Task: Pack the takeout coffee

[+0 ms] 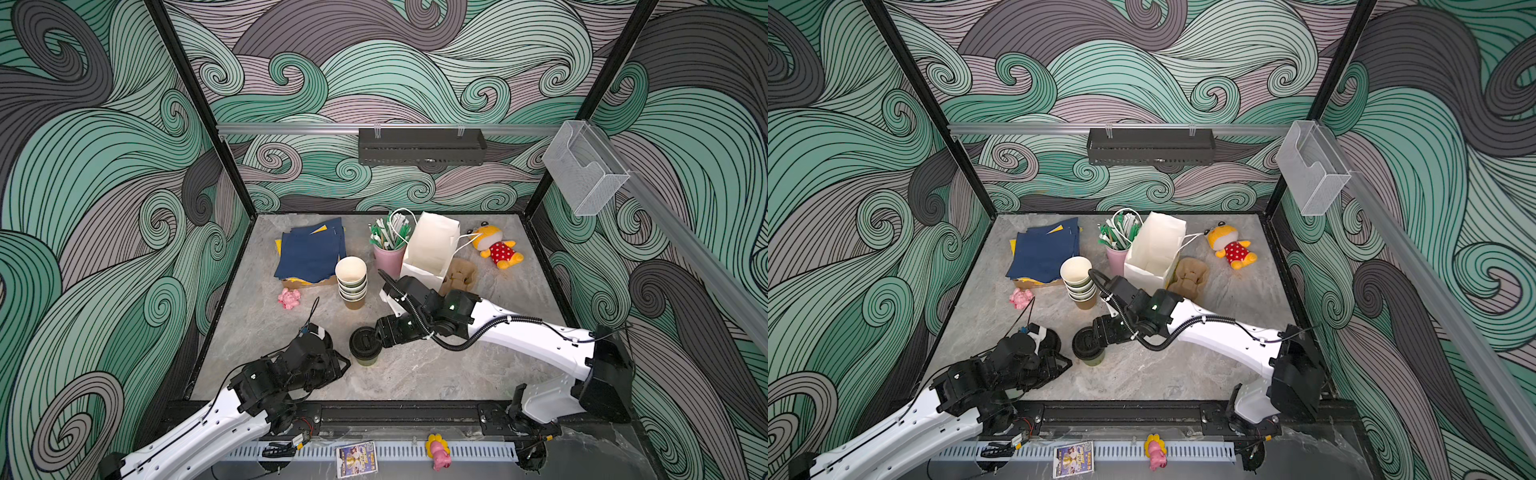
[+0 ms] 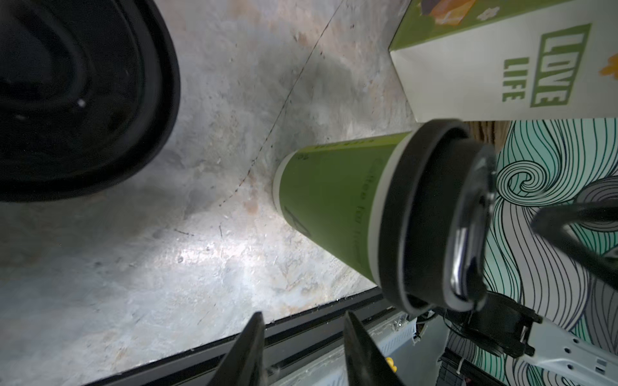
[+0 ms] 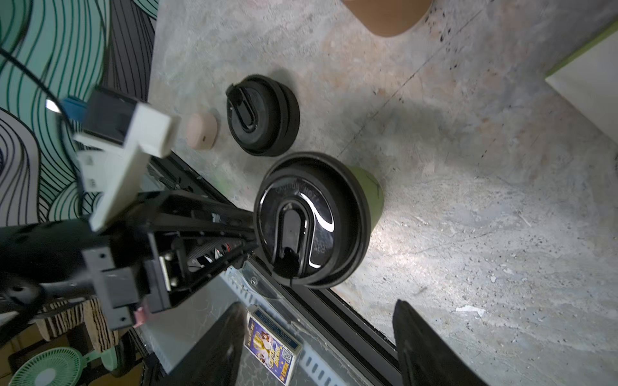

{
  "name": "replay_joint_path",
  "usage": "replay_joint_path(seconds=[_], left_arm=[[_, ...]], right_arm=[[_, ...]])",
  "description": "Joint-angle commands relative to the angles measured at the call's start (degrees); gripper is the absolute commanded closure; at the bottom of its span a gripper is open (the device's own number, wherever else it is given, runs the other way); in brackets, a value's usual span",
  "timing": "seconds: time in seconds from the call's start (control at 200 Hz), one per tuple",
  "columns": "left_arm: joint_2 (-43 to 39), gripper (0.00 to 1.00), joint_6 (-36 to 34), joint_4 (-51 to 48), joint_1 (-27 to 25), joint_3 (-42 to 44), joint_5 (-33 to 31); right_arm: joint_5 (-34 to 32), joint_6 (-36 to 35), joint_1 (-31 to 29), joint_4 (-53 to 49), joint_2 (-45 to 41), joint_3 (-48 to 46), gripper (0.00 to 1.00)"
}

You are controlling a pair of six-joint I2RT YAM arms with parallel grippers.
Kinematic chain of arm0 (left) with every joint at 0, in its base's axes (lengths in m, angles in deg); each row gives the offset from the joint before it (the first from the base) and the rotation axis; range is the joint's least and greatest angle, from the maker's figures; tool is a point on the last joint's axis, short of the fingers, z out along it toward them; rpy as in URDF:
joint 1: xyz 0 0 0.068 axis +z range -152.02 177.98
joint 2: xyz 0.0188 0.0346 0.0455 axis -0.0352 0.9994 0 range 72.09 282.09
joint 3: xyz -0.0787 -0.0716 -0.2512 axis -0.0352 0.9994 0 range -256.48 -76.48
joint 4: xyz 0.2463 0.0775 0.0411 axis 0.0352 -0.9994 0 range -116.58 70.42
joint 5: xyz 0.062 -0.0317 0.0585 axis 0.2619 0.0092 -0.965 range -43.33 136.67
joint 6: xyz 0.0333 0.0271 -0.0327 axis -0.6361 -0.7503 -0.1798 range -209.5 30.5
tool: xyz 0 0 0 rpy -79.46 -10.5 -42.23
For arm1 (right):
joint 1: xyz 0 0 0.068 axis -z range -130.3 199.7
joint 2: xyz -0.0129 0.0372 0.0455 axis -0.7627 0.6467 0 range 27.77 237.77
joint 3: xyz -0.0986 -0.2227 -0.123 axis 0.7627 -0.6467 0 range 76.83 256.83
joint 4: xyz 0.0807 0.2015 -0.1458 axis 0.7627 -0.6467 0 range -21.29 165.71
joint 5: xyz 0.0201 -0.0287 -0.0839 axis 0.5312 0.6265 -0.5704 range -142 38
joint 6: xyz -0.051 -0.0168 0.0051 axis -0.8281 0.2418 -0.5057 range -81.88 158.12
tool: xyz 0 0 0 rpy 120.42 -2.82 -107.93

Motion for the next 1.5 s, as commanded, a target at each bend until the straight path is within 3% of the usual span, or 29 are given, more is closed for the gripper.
replay_joint_path(seconds=[0.0,0.425,0.83,1.196,1.496], left_arm=[[0.9,0.57,1.3,6.1,-0.4,-0.7,4.4],[1.7,0.57,0.0,7.8,-0.2,-1.0,6.1],[1.8,0.61,-0.5,9.5,-0.1,-1.2,3.6],[-1.1,0.62,-0.3,8.6,-0.2,-0.3,-2.7],[1.5,0.65,0.4,9.7,-0.2,0.9,-2.5]], right_arm=[[0.8,-2.7,0.8,-1.1,3.0,1.8,0.26],[2.9,-1.6,0.9,1.7,8.5,1.3,0.29],[3.8,-0.8,0.8,2.4,10.0,-0.2,0.34],[3.9,-0.6,0.8,1.8,11.1,-0.5,0.36],[4.0,-0.3,0.6,1.8,11.3,-0.8,0.37]])
